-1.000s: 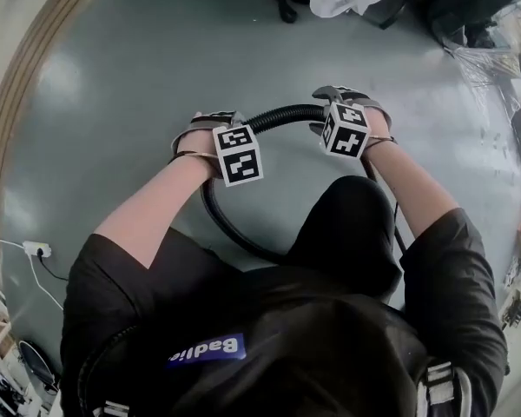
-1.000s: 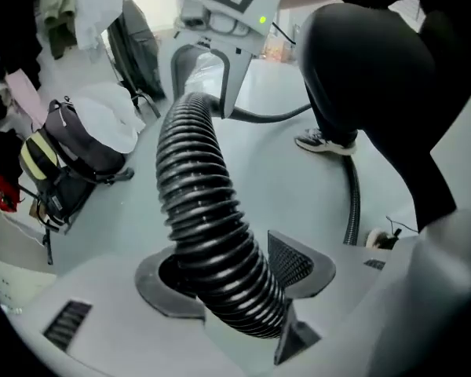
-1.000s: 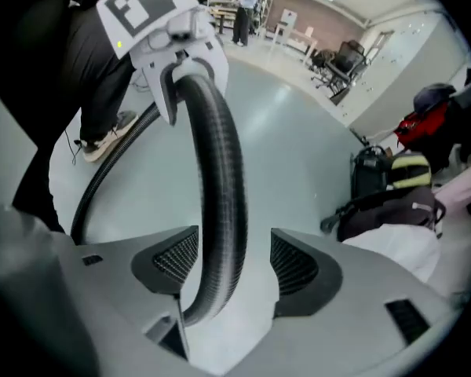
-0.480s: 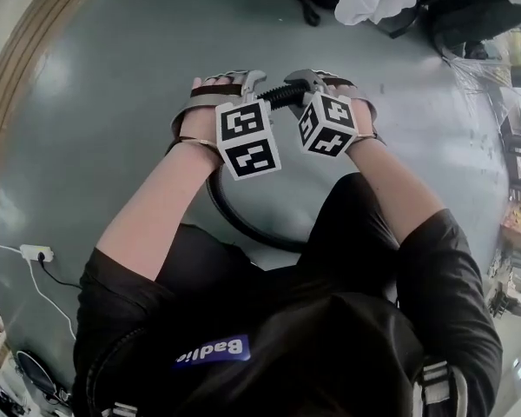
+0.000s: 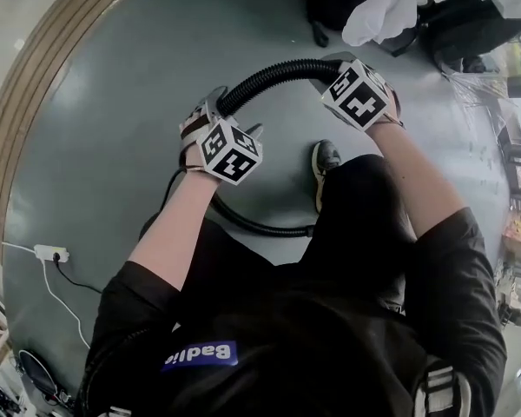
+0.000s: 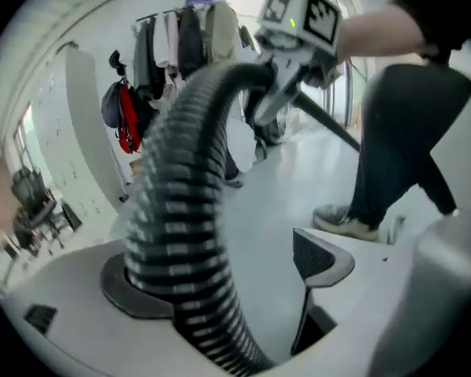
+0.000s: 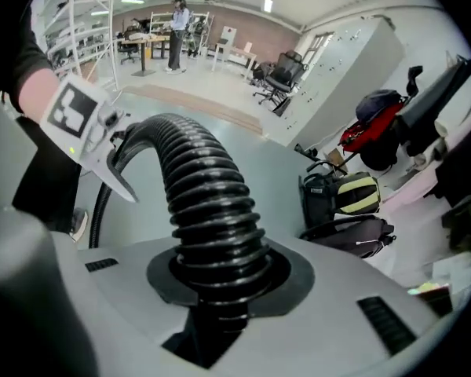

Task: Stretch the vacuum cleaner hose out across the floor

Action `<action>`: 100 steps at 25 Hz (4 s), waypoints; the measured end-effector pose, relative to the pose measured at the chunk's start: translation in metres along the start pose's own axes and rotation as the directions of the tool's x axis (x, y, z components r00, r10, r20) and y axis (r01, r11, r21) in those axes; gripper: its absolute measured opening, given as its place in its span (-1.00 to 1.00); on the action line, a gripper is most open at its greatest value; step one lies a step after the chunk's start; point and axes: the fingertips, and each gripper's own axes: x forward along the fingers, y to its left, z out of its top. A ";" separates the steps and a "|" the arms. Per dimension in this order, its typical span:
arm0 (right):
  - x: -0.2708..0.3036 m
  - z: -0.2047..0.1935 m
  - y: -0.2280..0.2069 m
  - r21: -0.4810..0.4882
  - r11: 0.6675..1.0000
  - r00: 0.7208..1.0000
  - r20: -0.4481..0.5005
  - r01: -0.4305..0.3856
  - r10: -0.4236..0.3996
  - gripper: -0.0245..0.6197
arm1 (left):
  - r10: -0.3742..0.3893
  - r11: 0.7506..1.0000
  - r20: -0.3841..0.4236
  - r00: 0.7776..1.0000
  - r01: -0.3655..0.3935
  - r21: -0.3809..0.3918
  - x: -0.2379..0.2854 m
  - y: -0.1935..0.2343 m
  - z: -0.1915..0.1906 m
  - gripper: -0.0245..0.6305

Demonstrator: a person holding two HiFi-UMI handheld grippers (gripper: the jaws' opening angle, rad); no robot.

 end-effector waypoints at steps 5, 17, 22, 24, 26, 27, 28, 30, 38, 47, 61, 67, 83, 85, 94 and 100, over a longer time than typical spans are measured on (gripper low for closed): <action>0.014 -0.031 -0.031 0.105 0.991 0.995 0.064 -0.085 0.078 -0.58 | 0.162 0.931 -0.180 0.970 -0.090 0.352 0.023 0.047 -0.034 -0.04; 0.124 0.026 0.018 -0.427 0.860 0.877 0.253 -0.278 0.409 -0.05 | 0.320 0.722 -0.479 0.817 0.116 0.682 0.060 0.114 0.000 -0.43; 0.154 0.064 -0.002 -0.409 0.847 0.823 0.307 -0.341 0.479 -0.35 | 0.379 0.699 -0.499 0.780 0.112 0.707 0.081 0.141 0.045 -0.43; 0.157 0.066 -0.017 -0.341 0.855 0.793 0.348 -0.391 0.501 -0.63 | 0.373 0.736 -0.507 0.777 0.085 0.672 0.088 0.150 0.051 -0.40; 0.164 0.060 -0.035 -0.280 0.859 0.782 0.362 -0.428 0.507 -0.64 | 0.360 0.794 -0.531 0.767 0.046 0.606 0.091 0.159 0.050 -0.12; 0.169 0.053 -0.046 -0.247 0.862 0.784 0.359 -0.443 0.506 -0.64 | 0.349 0.830 -0.545 0.763 0.018 0.557 0.092 0.164 0.050 0.01; 0.175 0.045 -0.058 -0.203 0.863 0.786 0.357 -0.463 0.506 -0.63 | 0.332 0.868 -0.558 0.761 -0.014 0.497 0.091 0.168 0.049 0.07; 0.183 0.031 -0.084 -0.092 0.856 0.784 0.363 -0.508 0.504 -0.64 | 0.289 0.930 -0.583 0.760 -0.078 0.360 0.089 0.172 0.040 0.13; 0.185 0.029 -0.153 0.112 0.847 0.784 0.456 -0.520 0.421 -0.64 | 0.355 0.934 -0.491 0.796 -0.330 0.140 0.141 0.209 -0.051 0.39; 0.148 0.005 -0.190 0.217 0.909 0.886 0.387 -0.357 0.256 -0.63 | 0.140 0.879 -0.577 0.804 -0.369 -0.301 0.147 0.214 -0.191 0.38; 0.239 -0.004 -0.099 0.296 0.842 0.888 0.241 -0.451 0.391 -0.05 | 0.283 0.906 -0.546 0.789 -0.033 0.422 0.056 0.383 -0.187 -0.35; 0.206 0.024 -0.102 0.411 0.797 0.889 0.315 -0.442 0.331 0.36 | 0.387 0.686 -0.542 0.746 0.160 0.710 0.046 0.442 -0.182 -0.35; 0.001 -0.132 -0.032 0.809 0.587 0.985 0.126 -0.033 -0.117 0.36 | 0.422 0.394 -0.594 0.685 0.451 0.801 0.120 0.506 -0.317 0.04; -0.009 -0.147 -0.026 0.809 0.587 0.987 0.113 -0.024 -0.115 0.36 | 0.368 0.502 -0.652 0.662 0.449 0.739 0.123 0.491 -0.323 0.34; 0.061 -0.103 -0.064 0.739 0.624 0.887 0.435 -0.253 -0.155 0.36 | 0.117 0.748 -0.544 0.831 0.286 0.599 0.132 0.374 -0.227 0.51; 0.092 -0.090 -0.080 0.644 0.599 0.713 0.681 -0.476 -0.166 0.36 | -0.025 0.966 -0.200 0.979 0.075 0.247 0.146 0.275 -0.088 0.51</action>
